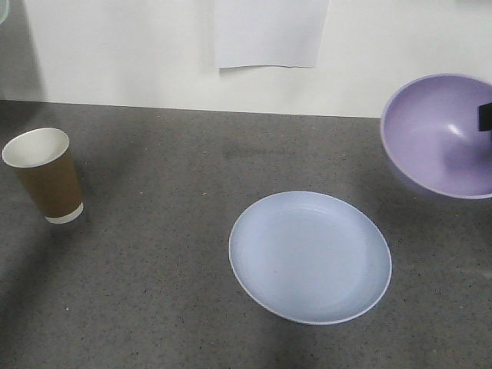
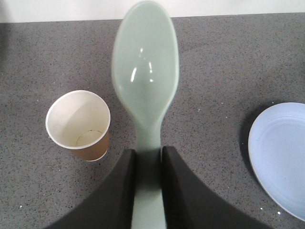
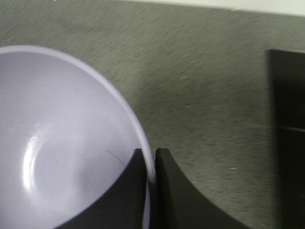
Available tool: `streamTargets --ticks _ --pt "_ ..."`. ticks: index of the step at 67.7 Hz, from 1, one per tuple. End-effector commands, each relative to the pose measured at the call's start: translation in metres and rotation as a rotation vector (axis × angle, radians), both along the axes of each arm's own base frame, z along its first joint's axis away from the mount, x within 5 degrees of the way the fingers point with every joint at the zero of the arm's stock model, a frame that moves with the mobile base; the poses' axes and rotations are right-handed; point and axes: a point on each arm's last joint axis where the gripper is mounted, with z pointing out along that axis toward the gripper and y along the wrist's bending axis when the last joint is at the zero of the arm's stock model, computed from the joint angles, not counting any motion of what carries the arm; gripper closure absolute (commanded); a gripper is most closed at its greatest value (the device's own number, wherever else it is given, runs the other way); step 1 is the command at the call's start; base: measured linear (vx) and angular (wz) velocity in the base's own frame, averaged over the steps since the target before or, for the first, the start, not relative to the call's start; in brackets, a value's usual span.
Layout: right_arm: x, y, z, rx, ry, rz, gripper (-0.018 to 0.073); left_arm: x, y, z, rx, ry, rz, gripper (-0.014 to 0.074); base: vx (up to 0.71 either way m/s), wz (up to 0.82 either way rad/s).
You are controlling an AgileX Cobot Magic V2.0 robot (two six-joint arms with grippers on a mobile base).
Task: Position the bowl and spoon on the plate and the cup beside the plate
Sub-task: 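Lower the lavender bowl with the right gripper onto the plate center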
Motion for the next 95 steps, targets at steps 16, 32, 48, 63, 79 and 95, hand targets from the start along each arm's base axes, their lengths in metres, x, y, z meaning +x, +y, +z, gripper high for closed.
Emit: streamTargets --ticks 16,32,48,63,79,95 --pt "0.048 0.016 -0.029 0.105 0.093 0.141 0.0566 -0.011 0.001 0.016 -0.023 -0.079 -0.004 0.0603 0.00 0.00" --pt "0.068 0.049 -0.063 0.082 0.177 0.249 0.0566 -0.011 0.001 0.016 -0.023 -0.079 -0.004 0.0603 0.00 0.00" --pt "0.073 0.063 -0.103 0.079 0.218 0.259 0.0566 -0.011 0.001 0.016 -0.023 -0.079 -0.004 0.0603 0.00 0.00" --pt "0.081 0.064 -0.119 0.085 0.227 0.241 0.0566 -0.011 0.001 0.016 -0.023 -0.079 -0.004 0.0603 0.00 0.00" --pt "0.091 0.067 -0.138 0.084 0.286 0.238 0.0566 -0.011 0.001 0.016 -0.023 -0.079 -0.004 0.0603 0.00 0.00" --pt "0.098 0.069 -0.154 0.095 0.330 0.232 0.0566 -0.011 0.001 0.016 -0.023 -0.079 -0.004 0.0603 0.00 0.00"
